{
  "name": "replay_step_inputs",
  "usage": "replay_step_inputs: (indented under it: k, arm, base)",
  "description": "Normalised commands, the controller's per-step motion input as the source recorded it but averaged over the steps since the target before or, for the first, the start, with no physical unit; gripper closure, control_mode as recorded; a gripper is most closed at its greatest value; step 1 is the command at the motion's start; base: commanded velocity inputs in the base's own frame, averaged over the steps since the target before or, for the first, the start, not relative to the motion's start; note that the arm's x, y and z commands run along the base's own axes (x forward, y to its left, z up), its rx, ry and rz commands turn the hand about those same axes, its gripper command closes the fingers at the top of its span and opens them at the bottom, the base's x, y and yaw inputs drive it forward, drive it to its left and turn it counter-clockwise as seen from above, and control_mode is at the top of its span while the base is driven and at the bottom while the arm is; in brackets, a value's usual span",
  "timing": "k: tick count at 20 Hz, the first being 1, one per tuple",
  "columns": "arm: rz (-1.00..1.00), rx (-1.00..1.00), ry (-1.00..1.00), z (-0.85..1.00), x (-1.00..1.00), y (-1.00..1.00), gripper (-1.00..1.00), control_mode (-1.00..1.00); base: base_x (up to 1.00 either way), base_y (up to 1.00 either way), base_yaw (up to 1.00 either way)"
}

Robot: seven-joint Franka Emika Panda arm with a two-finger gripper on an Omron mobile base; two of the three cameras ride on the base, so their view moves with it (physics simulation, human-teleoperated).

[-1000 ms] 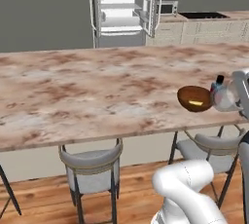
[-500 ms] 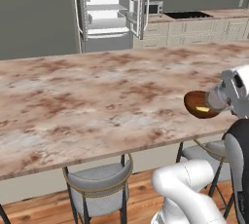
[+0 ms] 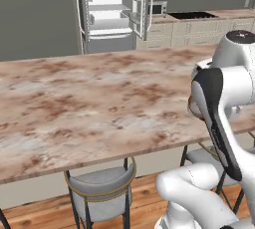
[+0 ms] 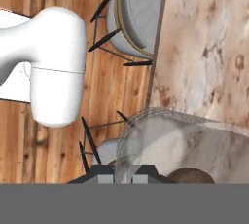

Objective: There is a bowl on the dining counter. Grab a lemon wedge from the fridge and place it in the bowl. Then get the liquor bottle and glass cup from the cabinet and place them next to the bowl.

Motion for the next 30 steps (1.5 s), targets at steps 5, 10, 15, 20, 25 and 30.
replay_step_inputs:
  k: [5, 10, 15, 20, 25, 30]
  arm:
    - [0.02, 0.0, 0.38, -0.68, 0.59, -0.04, 1.0, -1.0]
    - [0.0, 0.01, 0.15, -0.5, 0.27, -0.14, 1.0, -1.0]
    - [0.0, 0.0, 0.05, -0.54, 0.65, -0.12, 1.0, -1.0]
    - [0.0, 0.0, 0.01, -0.55, 0.82, -0.09, 1.0, -1.0]
    - [0.0, 0.01, 0.0, -0.44, 0.86, -0.13, 1.0, -1.0]
    - [0.0, 0.0, 0.03, -0.39, 0.89, -0.13, 1.0, -1.0]
  base:
    - [0.0, 0.0, 0.0]
    - [0.0, 0.0, 0.0]
    - [0.0, 0.0, 0.0]
    - [0.0, 0.0, 0.0]
    - [0.0, 0.0, 0.0]
    - [0.0, 0.0, 0.0]
